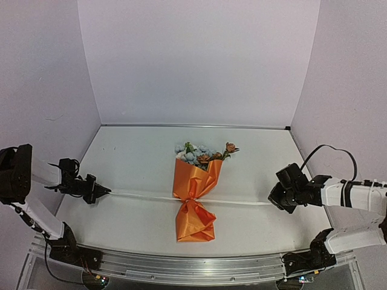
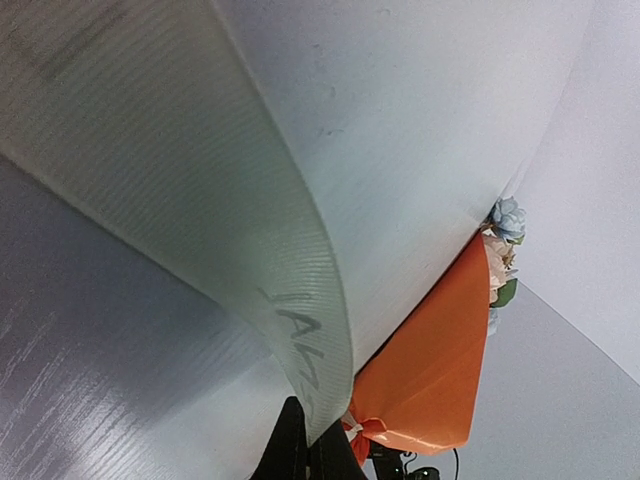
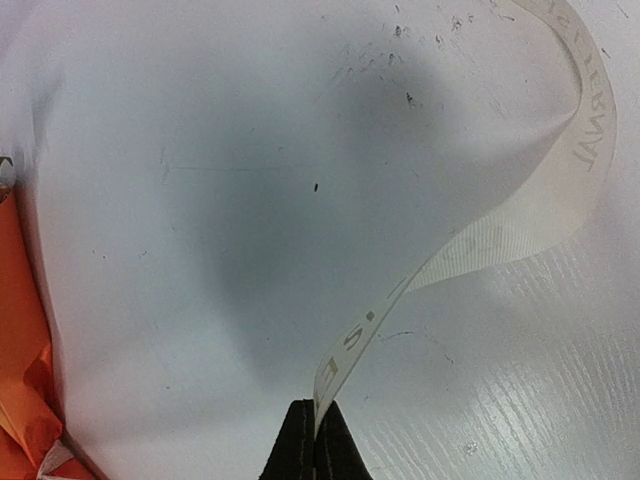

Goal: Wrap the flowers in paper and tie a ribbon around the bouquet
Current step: Tie the ribbon around the folded bouquet, then move the folded bouquet to the center of the board, then place the left side of the half-tied ribbon on the folded bouquet.

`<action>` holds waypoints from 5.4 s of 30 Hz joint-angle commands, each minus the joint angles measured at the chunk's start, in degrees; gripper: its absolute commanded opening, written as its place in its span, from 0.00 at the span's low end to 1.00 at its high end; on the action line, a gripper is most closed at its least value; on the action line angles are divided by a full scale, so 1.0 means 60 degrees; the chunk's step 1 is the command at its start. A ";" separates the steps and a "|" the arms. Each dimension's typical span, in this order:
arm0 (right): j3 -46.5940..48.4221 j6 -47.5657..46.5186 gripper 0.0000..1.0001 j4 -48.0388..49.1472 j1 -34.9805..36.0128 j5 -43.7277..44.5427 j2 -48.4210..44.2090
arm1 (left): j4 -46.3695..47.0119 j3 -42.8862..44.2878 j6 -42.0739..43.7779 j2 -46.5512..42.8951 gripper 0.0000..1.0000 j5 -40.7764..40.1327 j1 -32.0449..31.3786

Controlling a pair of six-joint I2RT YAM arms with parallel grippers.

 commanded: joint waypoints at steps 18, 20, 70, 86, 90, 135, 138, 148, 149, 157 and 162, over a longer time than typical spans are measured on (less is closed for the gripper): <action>0.0900 -0.1099 0.00 -0.3764 -0.1053 0.2099 -0.1128 | -0.0668 0.1411 0.0307 -0.1046 0.00 -0.1923 0.0937; 0.0723 -0.1078 0.00 -0.3765 -0.1254 0.1848 -0.0974 | -0.0563 0.1252 0.0313 -0.0904 0.00 -0.1884 0.0984; 0.8063 -0.7016 0.70 0.0034 0.2923 -0.3970 0.5474 | -0.1805 0.3144 0.1967 -0.3733 0.00 0.0141 -0.2644; 1.4078 -0.7272 0.69 0.0285 0.4121 -0.6361 1.0381 | -0.2340 0.3305 0.2325 -0.4803 0.00 0.0656 -0.2715; 1.3524 -0.7728 0.68 0.0053 0.4283 -0.5286 0.9856 | -0.2451 0.3376 0.2379 -0.4911 0.00 0.0663 -0.2722; 1.0687 -1.0560 0.73 -0.4181 0.3439 -0.4012 0.5409 | -0.1603 0.3621 0.1429 -0.3865 0.00 -0.0074 -0.5283; 1.0798 -1.0306 0.78 -0.3549 0.3813 -0.4106 0.5640 | -0.1749 0.3644 0.1410 -0.4095 0.00 -0.0233 -0.5322; 1.2249 -0.9029 0.76 -0.0931 0.4930 -0.3938 0.8660 | -0.2028 0.3522 0.1279 -0.4689 0.00 -0.0280 -0.5461; 1.2286 -0.8880 0.75 -0.0682 0.4977 -0.3773 0.8840 | -0.2105 0.3520 0.1290 -0.4755 0.00 -0.0291 -0.5466; 1.2338 -0.8292 0.72 0.0424 0.5395 -0.2884 0.9543 | -0.2202 0.3345 0.1229 -0.4965 0.00 -0.0402 -0.5492; 1.2714 -0.8260 0.65 0.0512 0.5556 -0.2363 1.0045 | -0.2265 0.3396 0.1227 -0.4949 0.00 -0.0432 -0.5487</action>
